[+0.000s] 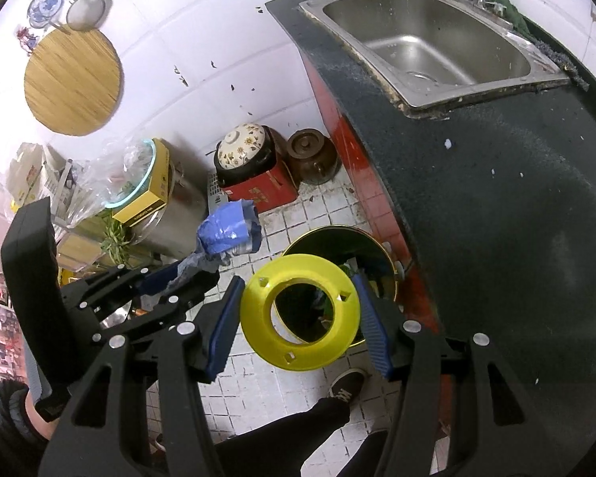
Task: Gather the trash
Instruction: 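Open both tools to drop the tape roll and wrapper into the bin, then return both open tools to the counter above the remaining trash, then grasp the purple toothpaste tube with the right tool while the left tool grasps the red-rimmed lid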
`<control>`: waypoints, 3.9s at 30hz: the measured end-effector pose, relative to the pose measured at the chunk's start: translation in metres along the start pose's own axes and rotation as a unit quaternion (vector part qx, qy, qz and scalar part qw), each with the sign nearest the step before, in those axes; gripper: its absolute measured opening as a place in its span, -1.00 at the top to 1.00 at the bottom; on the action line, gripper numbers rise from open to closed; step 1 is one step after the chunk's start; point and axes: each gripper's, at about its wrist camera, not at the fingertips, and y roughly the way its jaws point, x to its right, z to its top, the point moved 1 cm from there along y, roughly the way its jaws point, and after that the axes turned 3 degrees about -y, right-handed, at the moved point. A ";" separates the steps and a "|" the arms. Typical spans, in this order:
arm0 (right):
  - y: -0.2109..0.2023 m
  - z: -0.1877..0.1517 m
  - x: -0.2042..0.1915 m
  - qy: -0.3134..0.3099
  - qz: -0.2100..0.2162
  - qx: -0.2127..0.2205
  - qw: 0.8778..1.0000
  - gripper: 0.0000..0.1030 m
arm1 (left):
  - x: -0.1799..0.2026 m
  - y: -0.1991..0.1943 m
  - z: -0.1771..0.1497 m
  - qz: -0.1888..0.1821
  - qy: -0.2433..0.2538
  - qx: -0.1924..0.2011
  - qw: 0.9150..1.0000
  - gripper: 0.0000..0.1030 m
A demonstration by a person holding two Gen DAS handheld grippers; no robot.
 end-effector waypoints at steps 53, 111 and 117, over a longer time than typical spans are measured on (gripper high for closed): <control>-0.322 -0.346 0.249 0.343 -0.308 0.183 0.868 -0.59 | 0.454 -0.052 -0.069 -0.252 0.427 0.010 0.868 -0.80; -0.264 -0.321 0.558 0.037 -0.189 0.064 0.979 -0.07 | 0.726 0.107 0.017 -0.307 0.471 -0.043 0.826 0.07; -0.280 -0.330 0.519 0.081 -0.213 0.069 0.971 -0.06 | 0.683 0.070 0.037 -0.290 0.447 -0.026 0.846 0.07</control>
